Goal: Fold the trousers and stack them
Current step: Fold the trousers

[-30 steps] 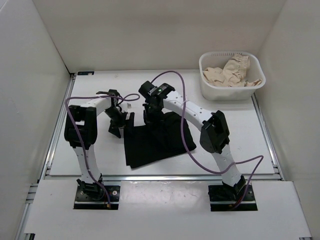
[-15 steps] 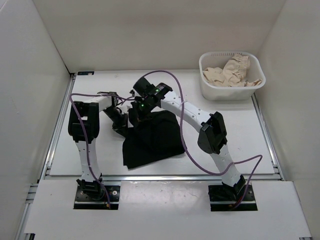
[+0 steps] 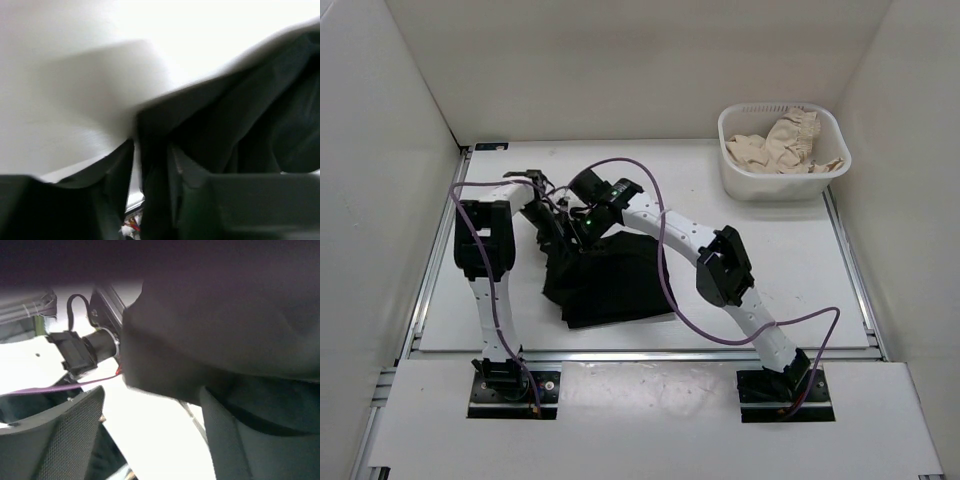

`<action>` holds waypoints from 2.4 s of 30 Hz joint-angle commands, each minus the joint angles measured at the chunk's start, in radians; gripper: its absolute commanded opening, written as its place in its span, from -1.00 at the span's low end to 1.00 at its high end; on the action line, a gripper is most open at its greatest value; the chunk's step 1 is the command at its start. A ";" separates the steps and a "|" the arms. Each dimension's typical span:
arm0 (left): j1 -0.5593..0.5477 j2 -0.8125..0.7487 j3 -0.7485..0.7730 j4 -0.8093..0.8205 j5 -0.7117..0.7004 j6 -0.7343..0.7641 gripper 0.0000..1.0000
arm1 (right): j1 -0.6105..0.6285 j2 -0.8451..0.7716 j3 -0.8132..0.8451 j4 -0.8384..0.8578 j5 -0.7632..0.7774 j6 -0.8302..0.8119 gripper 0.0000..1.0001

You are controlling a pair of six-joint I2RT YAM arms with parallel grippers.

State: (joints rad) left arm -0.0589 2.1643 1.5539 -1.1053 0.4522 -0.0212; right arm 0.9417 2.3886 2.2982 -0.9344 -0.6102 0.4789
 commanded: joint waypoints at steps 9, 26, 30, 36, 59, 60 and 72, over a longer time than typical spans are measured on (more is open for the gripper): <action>0.175 -0.093 0.170 0.058 -0.334 0.021 0.89 | -0.023 -0.316 -0.279 0.135 0.193 -0.063 0.96; 0.195 -0.391 -0.289 0.070 -0.392 0.021 1.00 | -0.253 -0.655 -1.091 0.473 0.451 0.072 0.98; 0.205 -0.336 -0.319 0.108 -0.313 0.021 1.00 | -0.281 -0.588 -1.160 0.643 0.353 0.093 0.92; 0.194 -0.199 -0.194 0.119 -0.169 0.021 0.16 | -0.340 -0.606 -1.304 0.868 0.274 0.211 -0.39; 0.240 -0.306 -0.048 0.018 -0.169 0.021 1.00 | -0.577 -0.823 -1.216 0.458 0.418 -0.048 0.98; 0.254 -0.334 -0.072 0.018 -0.203 0.021 1.00 | -0.598 -0.847 -1.182 0.313 0.450 -0.063 0.98; 0.485 -0.723 -0.149 0.091 -0.742 0.021 1.00 | -0.901 -1.177 -0.893 -0.277 0.785 -0.163 0.98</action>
State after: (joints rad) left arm 0.3798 1.5364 1.4162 -1.0348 -0.1291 -0.0032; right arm 0.1089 1.2438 1.3514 -1.0142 0.0296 0.3813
